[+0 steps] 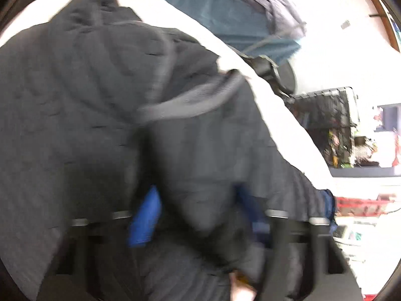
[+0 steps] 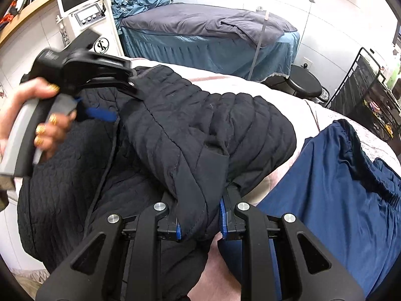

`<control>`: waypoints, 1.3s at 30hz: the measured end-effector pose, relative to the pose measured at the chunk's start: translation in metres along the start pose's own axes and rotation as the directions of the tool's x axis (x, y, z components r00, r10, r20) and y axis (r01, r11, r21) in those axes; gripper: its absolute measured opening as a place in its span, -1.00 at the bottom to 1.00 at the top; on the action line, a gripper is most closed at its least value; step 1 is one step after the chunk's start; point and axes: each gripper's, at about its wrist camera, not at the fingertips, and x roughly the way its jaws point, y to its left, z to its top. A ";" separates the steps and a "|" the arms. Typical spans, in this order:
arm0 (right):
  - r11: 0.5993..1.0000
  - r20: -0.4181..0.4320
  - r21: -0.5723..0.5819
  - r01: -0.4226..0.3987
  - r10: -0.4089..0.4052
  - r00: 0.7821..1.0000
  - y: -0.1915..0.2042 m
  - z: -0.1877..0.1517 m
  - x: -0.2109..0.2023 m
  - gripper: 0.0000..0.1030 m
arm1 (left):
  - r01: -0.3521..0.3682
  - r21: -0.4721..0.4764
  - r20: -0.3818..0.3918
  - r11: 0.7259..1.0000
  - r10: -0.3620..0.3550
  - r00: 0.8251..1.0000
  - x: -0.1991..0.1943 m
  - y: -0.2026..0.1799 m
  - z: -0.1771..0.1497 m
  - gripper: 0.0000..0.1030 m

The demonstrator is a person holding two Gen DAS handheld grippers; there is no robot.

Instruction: Fold large clothes

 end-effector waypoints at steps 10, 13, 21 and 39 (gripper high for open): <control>0.999 -0.009 -0.028 0.027 -0.027 1.000 0.002 0.005 0.008 -0.52 | 0.065 0.194 0.185 0.979 -0.101 0.978 -0.090 -0.060 0.006 -0.87; 0.994 0.025 -0.107 0.029 -0.027 0.999 0.024 0.016 0.008 -0.44 | 0.010 0.238 0.291 0.971 -0.081 0.953 -0.133 -0.059 -0.007 -0.87; 0.974 0.038 -0.226 -0.029 0.039 0.999 0.074 0.032 0.019 0.57 | -0.155 0.060 0.458 0.986 0.110 0.882 -0.204 0.030 -0.059 -0.87; 0.993 -0.016 -0.070 -0.096 0.095 0.995 0.018 0.006 0.017 0.62 | -0.292 -0.038 0.129 0.956 0.294 0.947 -0.088 0.117 -0.100 -0.86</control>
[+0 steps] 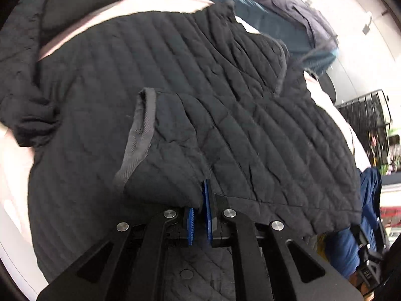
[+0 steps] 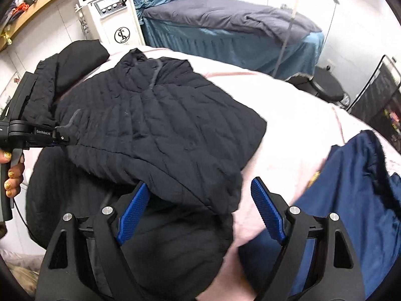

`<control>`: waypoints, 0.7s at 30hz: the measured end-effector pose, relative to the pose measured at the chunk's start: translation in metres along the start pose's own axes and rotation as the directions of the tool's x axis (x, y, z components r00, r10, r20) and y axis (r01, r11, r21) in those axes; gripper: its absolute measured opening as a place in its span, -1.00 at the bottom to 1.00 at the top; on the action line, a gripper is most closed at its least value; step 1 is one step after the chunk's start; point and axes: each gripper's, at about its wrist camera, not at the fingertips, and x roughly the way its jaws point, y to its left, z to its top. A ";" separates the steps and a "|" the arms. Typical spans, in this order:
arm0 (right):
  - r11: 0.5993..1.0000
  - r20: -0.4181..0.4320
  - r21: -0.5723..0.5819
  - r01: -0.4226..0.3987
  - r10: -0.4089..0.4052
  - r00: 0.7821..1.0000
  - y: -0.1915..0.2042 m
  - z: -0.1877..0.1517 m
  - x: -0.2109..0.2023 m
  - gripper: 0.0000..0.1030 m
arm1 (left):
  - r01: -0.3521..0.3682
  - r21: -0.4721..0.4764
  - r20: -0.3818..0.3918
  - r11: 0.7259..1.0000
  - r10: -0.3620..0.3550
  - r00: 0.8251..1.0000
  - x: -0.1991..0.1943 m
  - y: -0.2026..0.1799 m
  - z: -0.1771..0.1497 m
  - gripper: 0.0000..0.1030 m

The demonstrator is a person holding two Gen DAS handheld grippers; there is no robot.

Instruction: Fold large clothes

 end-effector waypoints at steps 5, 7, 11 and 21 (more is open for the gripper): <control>0.998 0.000 0.065 -0.015 0.015 1.000 -0.013 -0.002 0.009 0.62 | -0.040 0.045 -0.042 0.998 0.042 0.998 0.021 -0.011 0.002 -0.81; 0.995 0.000 0.086 -0.047 0.047 0.999 -0.014 0.000 0.012 0.62 | -0.053 0.051 -0.043 0.997 0.055 0.998 0.026 -0.013 0.005 -0.80; 0.965 -0.016 0.056 -0.256 0.257 0.966 -0.002 0.002 0.008 0.62 | -0.067 0.016 -0.022 0.998 0.067 0.998 0.028 0.003 0.014 -0.78; 0.916 0.090 0.343 -0.209 0.190 0.978 -0.072 0.009 0.017 0.62 | -0.190 0.040 0.030 0.981 0.189 0.982 0.024 0.024 0.013 -0.77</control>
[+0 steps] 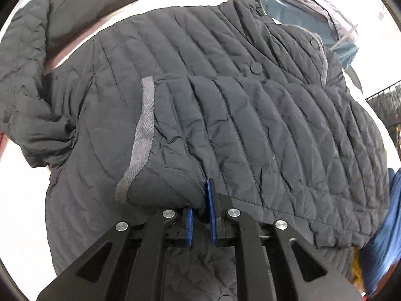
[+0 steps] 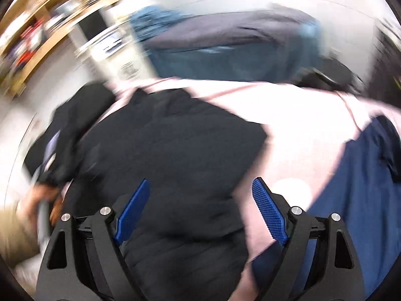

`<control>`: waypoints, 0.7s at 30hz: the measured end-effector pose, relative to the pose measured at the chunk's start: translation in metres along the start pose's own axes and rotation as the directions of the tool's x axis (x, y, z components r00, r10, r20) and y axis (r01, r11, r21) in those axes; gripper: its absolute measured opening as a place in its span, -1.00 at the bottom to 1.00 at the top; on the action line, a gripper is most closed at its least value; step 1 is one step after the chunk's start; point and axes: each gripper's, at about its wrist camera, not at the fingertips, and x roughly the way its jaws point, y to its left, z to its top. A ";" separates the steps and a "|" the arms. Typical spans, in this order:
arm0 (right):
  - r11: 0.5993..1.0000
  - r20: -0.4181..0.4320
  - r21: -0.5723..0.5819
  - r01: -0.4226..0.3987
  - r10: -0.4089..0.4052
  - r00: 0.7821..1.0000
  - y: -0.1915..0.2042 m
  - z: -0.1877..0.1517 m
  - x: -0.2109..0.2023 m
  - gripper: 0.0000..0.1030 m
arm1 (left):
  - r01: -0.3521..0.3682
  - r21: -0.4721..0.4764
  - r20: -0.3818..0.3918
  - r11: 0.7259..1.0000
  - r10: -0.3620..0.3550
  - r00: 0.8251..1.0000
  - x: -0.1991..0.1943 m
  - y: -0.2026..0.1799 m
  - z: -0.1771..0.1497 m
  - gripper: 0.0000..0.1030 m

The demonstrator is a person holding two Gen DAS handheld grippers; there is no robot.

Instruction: Fold large clothes

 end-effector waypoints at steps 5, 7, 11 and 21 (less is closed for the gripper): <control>0.948 -0.122 0.275 -0.158 0.198 0.973 -0.039 0.015 0.064 0.62 | -0.029 0.004 -0.002 1.000 0.029 1.000 -0.004 -0.012 -0.008 -0.77; 0.949 -0.148 0.275 -0.154 0.200 0.969 -0.038 0.016 0.084 0.62 | -0.027 -0.010 -0.012 1.000 0.027 1.000 -0.002 -0.015 -0.007 -0.77; 0.939 -0.200 0.303 -0.163 0.230 0.953 -0.035 0.011 0.110 0.13 | -0.032 -0.014 -0.028 0.999 0.031 0.999 -0.005 -0.022 -0.004 -0.77; 0.919 0.127 -0.343 0.194 -0.159 0.979 0.057 0.055 0.024 -0.69 | -0.078 0.133 0.053 0.988 0.071 0.996 -0.012 -0.090 0.030 -0.78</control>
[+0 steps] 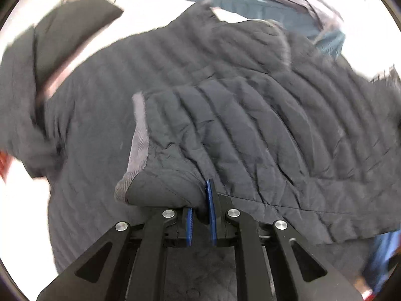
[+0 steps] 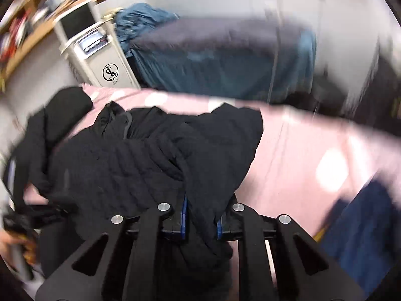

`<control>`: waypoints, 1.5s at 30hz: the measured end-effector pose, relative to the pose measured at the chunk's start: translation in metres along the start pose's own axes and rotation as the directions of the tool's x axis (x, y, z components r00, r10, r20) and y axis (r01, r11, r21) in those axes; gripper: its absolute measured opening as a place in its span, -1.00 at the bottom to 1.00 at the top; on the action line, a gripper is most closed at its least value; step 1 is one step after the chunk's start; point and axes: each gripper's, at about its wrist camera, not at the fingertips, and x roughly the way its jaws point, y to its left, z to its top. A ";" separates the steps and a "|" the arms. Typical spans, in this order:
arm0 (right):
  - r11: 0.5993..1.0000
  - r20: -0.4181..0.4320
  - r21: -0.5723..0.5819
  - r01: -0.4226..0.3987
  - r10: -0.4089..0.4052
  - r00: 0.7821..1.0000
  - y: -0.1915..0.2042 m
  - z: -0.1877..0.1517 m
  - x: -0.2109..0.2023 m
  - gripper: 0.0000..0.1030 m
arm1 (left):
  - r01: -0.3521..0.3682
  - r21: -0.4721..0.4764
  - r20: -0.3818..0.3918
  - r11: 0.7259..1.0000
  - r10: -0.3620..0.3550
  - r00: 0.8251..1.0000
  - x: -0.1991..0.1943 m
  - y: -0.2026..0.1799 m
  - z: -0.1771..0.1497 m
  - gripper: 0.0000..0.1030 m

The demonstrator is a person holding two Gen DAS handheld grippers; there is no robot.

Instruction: Fold large clothes

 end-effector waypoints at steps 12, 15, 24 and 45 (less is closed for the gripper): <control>0.952 -0.280 0.281 0.121 -0.040 0.959 -0.061 -0.042 0.042 0.45 | 0.005 -0.010 -0.137 1.000 -0.006 0.991 0.043 -0.001 0.018 -0.70; 0.966 -0.200 0.252 0.062 -0.011 0.980 -0.051 -0.038 0.008 0.45 | 0.079 -0.164 -0.123 0.983 -0.100 0.987 0.028 0.032 0.018 -0.60; 0.996 -0.303 -0.087 -0.022 -0.006 0.953 0.045 -0.070 0.031 0.45 | 0.005 -0.058 0.015 0.998 -0.004 1.000 0.000 0.013 0.000 0.04; 0.987 -0.485 -0.134 0.085 -0.140 0.863 0.073 -0.083 0.110 0.67 | -0.023 -0.161 -0.228 0.987 -0.015 0.973 0.086 0.023 0.008 0.92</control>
